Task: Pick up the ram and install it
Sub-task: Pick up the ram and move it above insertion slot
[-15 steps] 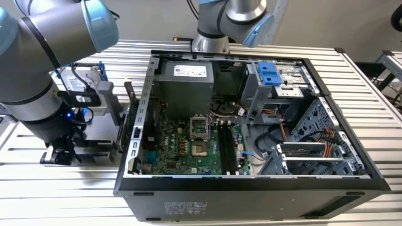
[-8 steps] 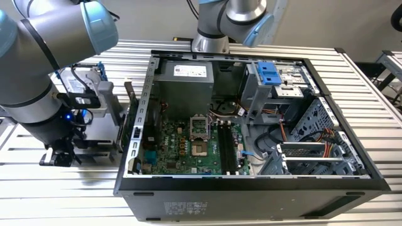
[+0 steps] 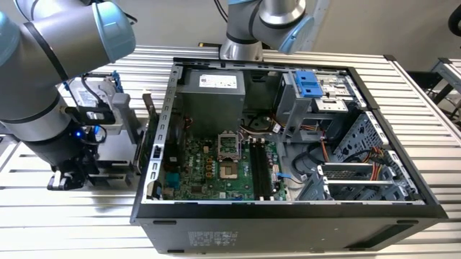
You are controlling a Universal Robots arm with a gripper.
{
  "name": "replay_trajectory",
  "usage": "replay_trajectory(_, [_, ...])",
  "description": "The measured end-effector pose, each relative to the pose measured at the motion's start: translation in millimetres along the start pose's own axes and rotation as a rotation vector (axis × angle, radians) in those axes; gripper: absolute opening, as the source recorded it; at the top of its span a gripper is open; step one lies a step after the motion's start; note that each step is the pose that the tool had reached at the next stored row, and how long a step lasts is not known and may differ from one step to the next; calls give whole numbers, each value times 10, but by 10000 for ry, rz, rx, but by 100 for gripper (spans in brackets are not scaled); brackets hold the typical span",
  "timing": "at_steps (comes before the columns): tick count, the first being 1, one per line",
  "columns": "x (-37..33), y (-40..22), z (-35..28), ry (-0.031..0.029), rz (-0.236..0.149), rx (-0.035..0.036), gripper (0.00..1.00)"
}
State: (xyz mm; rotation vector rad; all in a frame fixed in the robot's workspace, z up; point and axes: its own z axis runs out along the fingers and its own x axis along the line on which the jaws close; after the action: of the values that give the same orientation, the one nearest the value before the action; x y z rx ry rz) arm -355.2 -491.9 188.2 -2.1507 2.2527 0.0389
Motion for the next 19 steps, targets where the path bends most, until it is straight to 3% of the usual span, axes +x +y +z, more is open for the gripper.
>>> replay_trajectory(18, [25, -1, 0, 0, -276, -10, 100])
replay_trajectory(19, [25, -1, 0, 0, -282, -10, 0])
